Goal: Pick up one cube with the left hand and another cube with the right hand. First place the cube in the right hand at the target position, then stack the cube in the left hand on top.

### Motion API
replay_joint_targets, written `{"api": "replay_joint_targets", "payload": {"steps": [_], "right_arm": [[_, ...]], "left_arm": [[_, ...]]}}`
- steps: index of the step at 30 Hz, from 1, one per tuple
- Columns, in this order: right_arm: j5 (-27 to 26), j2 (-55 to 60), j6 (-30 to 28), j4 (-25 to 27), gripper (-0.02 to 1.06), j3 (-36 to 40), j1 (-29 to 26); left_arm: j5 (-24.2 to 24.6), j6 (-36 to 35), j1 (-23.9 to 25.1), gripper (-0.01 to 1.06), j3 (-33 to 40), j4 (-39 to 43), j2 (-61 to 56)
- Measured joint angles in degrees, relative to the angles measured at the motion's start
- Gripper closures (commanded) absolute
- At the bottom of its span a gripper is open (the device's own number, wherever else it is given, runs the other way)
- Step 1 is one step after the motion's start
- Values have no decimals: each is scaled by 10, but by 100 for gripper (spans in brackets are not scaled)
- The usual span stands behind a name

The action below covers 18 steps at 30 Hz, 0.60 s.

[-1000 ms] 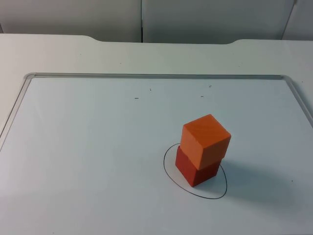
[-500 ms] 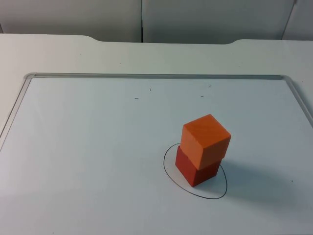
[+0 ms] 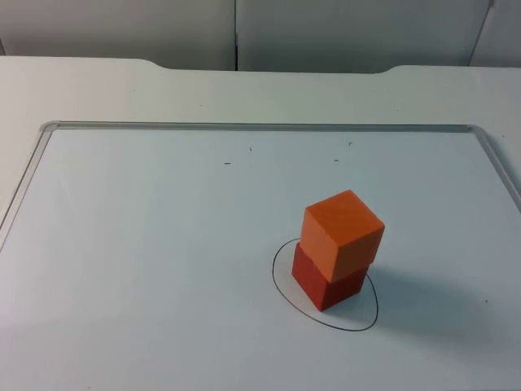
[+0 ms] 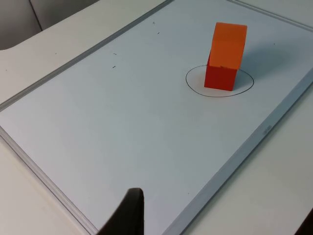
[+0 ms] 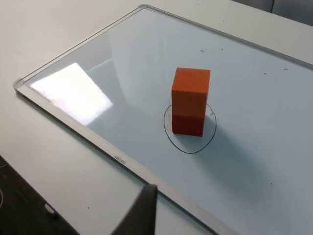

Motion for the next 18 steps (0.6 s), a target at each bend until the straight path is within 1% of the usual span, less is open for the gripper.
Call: {"api": "replay_joint_targets", "payload": {"steps": [1,2,18], "right_arm": [[0,0,0,0,3,0,0],[0,0,0,0,0,0,0],[0,0,1,0,0,0,0]], "left_arm": [[0,0,0,0,0,0,0],[0,0,0,0,0,0,0],[-1,3,0,0,0,0,0]]}}
